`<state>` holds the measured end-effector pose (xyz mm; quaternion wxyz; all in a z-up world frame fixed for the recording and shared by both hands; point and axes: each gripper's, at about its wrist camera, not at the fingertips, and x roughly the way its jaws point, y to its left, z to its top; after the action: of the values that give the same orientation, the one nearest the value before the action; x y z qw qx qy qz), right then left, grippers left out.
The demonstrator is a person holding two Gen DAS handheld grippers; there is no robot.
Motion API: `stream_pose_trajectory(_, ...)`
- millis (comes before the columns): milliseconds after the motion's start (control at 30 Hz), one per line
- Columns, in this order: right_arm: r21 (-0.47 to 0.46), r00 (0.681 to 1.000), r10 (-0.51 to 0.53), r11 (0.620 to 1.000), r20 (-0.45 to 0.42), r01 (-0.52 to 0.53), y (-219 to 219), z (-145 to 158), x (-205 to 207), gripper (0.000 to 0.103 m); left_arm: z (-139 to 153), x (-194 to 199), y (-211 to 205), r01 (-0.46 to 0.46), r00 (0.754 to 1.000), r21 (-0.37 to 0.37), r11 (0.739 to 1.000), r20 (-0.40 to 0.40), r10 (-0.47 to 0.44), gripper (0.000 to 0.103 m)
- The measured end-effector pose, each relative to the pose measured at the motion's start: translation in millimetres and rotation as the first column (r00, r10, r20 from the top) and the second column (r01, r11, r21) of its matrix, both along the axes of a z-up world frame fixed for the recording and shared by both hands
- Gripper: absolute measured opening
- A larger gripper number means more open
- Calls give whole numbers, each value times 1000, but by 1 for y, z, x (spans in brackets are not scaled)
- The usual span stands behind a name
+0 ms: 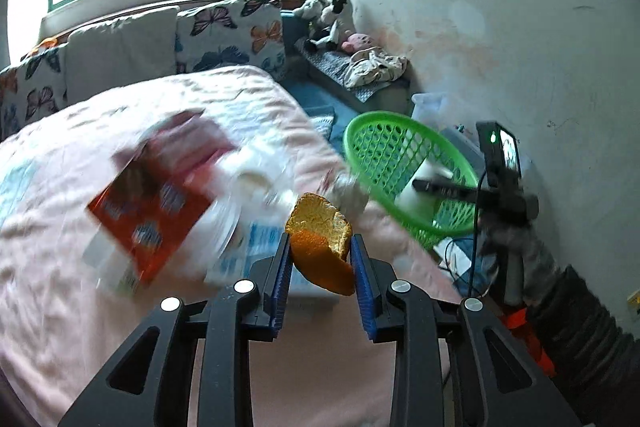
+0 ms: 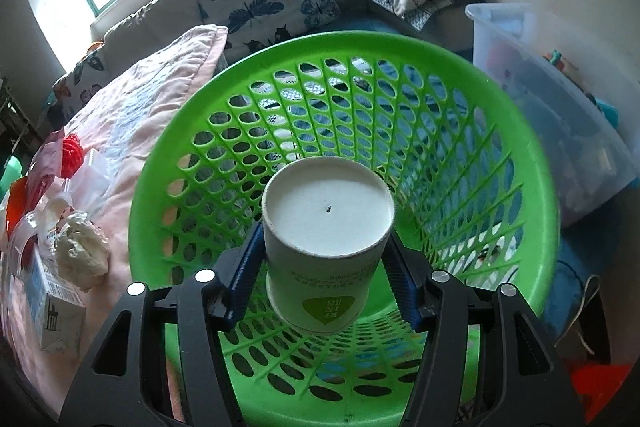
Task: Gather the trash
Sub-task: 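Carry the cup over the green basket with the right gripper while the left gripper grasps the bread crust, then open the right gripper to drop the cup while the left gripper drops the bread crust into the basket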
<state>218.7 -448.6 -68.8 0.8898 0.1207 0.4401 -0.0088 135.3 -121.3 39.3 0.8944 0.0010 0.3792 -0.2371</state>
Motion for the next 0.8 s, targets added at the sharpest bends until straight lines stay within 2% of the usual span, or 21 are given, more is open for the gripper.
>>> stream_pose_trajectory(200,-10,1000,5,1000,17,-5,-4,3,-6,64,9,39,-38,42,999,19,999,7,-42,29)
stream_pose_trajectory(400,-3,996,-11,1000,86,11,-16,23,-34,68,8,71,-87,112,994,42,993,-4,-112,29)
stream_pose_trajectory(633,-4,987,-57,998,149,58,-31,38,-69,70,-10,88,-144,200,978,71,977,-70,-195,29)
stream_pose_trajectory(800,-1,984,-80,997,159,81,-39,38,-85,71,-26,93,-176,242,967,98,965,-104,-232,29)
